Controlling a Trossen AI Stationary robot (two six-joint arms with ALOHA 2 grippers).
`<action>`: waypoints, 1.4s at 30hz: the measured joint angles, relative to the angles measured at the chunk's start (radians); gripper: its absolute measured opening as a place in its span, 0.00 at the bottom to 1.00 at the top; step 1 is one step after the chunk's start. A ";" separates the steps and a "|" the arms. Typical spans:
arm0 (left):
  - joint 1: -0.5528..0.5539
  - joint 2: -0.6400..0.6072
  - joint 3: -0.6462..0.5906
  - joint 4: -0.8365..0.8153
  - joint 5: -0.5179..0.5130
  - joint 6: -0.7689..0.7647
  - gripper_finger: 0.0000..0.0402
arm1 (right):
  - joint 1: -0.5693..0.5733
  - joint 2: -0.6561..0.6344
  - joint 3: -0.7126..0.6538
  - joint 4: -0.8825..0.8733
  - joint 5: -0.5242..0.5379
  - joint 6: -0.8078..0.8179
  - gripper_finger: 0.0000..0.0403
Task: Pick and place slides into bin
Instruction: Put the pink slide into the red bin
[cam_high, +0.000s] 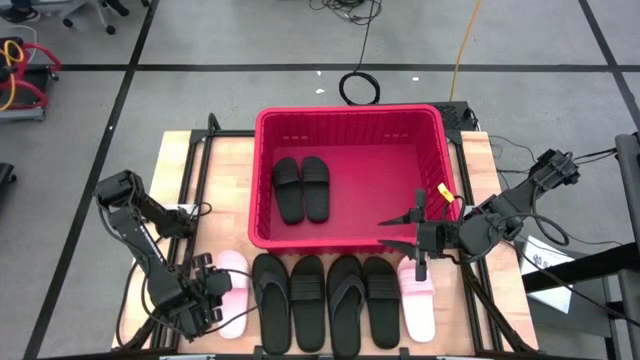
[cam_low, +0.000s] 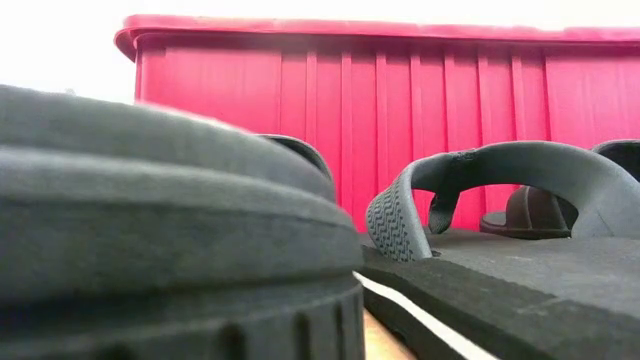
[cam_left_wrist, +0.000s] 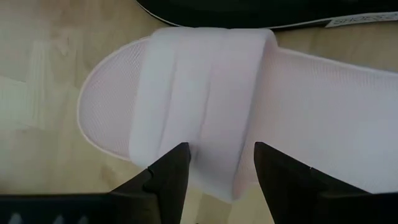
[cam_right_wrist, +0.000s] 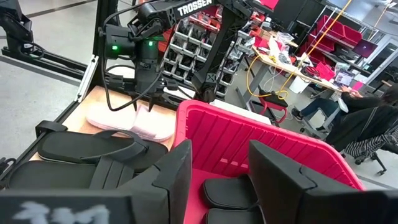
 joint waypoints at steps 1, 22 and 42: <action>0.000 0.000 0.000 -0.013 -0.002 -0.003 0.48 | 0.000 0.000 0.000 0.000 0.000 0.000 0.36; 0.001 0.001 -0.001 -0.097 -0.018 -0.027 0.48 | 0.000 0.000 0.000 0.000 0.000 0.000 0.36; 0.001 0.001 -0.002 -0.061 -0.047 0.008 0.48 | 0.000 0.000 0.000 0.000 0.000 -0.004 0.36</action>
